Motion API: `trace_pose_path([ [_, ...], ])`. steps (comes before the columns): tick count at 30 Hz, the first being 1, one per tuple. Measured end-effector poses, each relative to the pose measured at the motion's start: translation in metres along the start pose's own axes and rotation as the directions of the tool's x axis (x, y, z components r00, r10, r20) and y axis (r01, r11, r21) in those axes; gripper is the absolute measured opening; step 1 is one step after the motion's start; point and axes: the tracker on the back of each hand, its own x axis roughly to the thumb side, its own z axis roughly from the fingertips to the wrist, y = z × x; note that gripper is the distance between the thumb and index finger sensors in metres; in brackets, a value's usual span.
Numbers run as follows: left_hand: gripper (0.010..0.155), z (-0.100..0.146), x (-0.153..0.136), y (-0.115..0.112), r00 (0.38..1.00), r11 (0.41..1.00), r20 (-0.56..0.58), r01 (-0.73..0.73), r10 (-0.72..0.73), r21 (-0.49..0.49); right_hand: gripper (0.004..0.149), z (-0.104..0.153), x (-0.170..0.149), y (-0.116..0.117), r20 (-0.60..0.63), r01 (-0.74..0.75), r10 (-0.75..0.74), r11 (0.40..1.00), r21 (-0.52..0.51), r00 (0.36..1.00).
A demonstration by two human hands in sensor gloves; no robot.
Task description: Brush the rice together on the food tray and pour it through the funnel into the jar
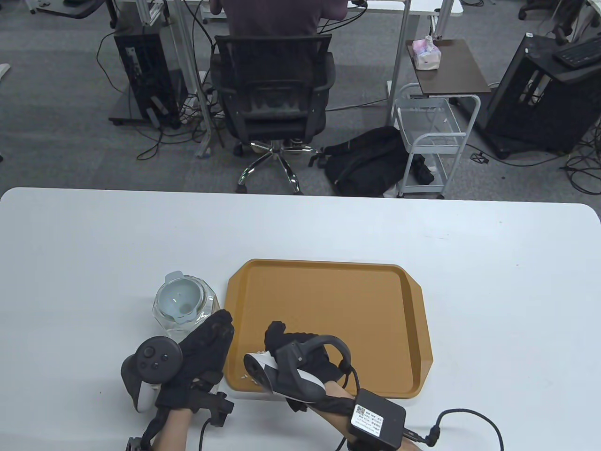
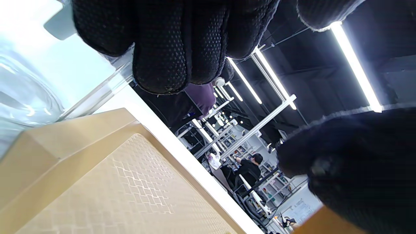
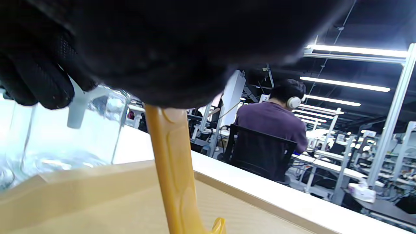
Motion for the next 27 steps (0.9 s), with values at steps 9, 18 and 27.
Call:
trace_pose_path([
  [9,0.062,-0.001,0.000,0.001,1.000,1.000,-0.008,-0.001,0.001,-0.001,0.043,-0.014,0.008,-0.002,0.031,0.189,-0.188,0.982,-0.025,0.982],
  [18,0.062,-0.001,0.001,0.002,1.000,1.000,-0.008,-0.001,0.001,0.001,0.047,0.002,-0.038,-0.021,-0.065,0.226,-0.230,0.973,-0.056,0.971],
  [27,0.062,0.000,0.002,0.001,1.000,1.000,-0.001,-0.001,0.001,-0.009,0.043,0.046,-0.041,-0.027,-0.007,-0.325,0.325,0.945,-0.039,0.946],
])
